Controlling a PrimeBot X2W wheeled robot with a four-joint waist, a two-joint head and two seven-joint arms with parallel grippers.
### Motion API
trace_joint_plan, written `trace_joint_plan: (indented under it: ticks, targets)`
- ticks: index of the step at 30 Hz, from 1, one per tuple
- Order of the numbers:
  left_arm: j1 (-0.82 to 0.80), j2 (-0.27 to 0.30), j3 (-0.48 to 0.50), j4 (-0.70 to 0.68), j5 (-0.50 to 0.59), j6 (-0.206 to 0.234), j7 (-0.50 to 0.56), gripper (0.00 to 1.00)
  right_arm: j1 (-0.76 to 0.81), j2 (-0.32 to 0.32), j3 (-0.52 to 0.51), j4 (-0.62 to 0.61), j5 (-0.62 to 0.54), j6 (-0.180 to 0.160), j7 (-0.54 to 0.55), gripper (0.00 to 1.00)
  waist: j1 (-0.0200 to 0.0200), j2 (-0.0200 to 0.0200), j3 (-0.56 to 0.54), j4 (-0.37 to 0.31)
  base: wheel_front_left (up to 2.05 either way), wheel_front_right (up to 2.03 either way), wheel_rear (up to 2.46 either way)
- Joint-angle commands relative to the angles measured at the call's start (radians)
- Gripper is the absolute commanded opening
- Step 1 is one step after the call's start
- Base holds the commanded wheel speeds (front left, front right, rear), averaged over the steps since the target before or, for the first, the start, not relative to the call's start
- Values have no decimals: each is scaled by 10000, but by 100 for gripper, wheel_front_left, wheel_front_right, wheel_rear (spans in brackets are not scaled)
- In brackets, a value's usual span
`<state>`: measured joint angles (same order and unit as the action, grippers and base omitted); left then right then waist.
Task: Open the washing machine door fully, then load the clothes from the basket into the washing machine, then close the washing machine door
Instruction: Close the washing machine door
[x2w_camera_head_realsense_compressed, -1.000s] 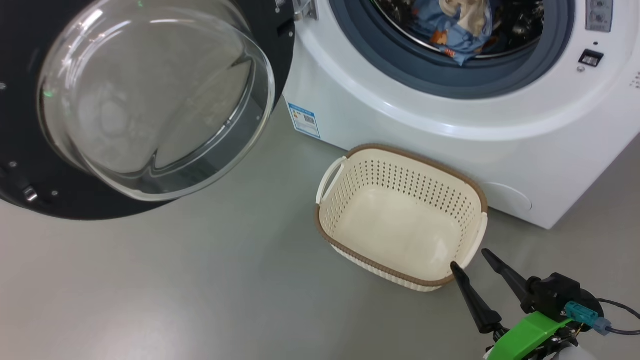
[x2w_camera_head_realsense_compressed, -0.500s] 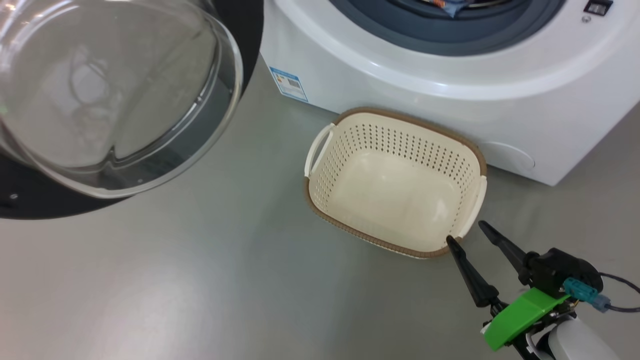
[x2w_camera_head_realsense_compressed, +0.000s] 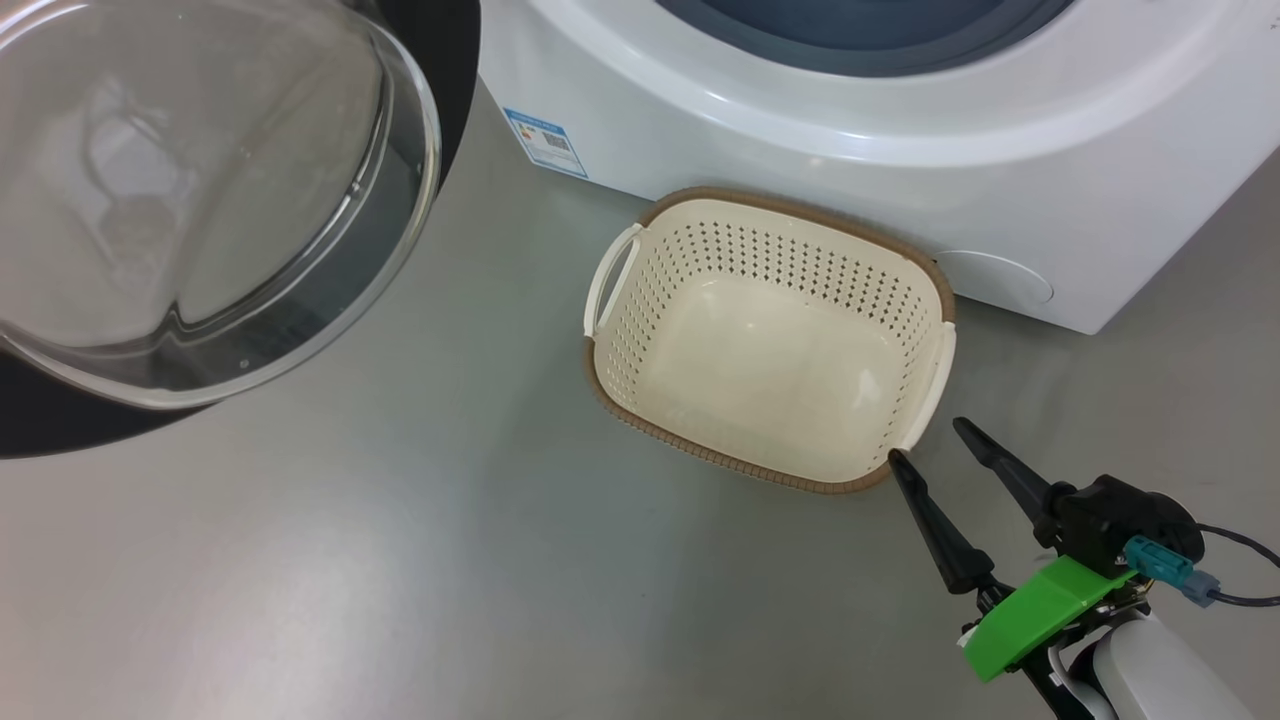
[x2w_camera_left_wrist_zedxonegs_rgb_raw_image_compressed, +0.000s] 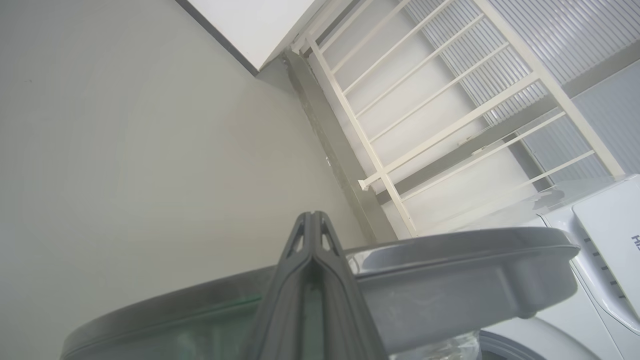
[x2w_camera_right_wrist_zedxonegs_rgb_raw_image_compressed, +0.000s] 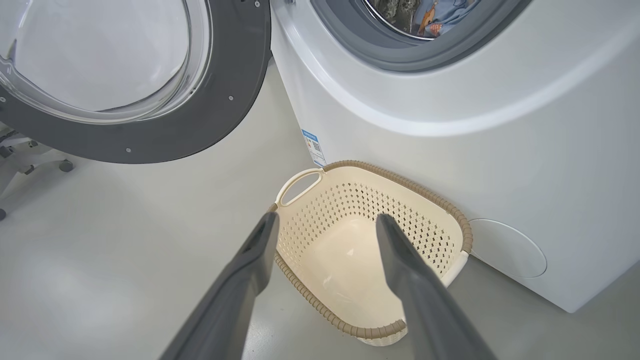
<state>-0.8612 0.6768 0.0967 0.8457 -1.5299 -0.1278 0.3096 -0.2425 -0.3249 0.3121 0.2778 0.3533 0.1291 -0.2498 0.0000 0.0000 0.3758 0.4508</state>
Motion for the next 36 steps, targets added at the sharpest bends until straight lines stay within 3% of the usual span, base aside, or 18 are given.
trace_joint_plan:
  ticks: [1, 23, 36]
  targets:
    - [-157, 663, 65, -137, -73, -29, 320, 0, -60, 13, 201, -200, -93, 16, -120, 100, 0, 0, -42, -17, 0, 0, 0]
    - [340, 609, -635, -806, -543, -29, 2974, 0, 132, 417, 85, -218, 20, 16, -120, 100, 0, 0, -808, -36, 0, 0, 0]
    - [1140, 553, -844, -2202, -691, -29, 4147, 0, 696, 635, -182, -367, 142, 16, -120, 100, 0, 0, -1603, -127, 0, 0, 0]
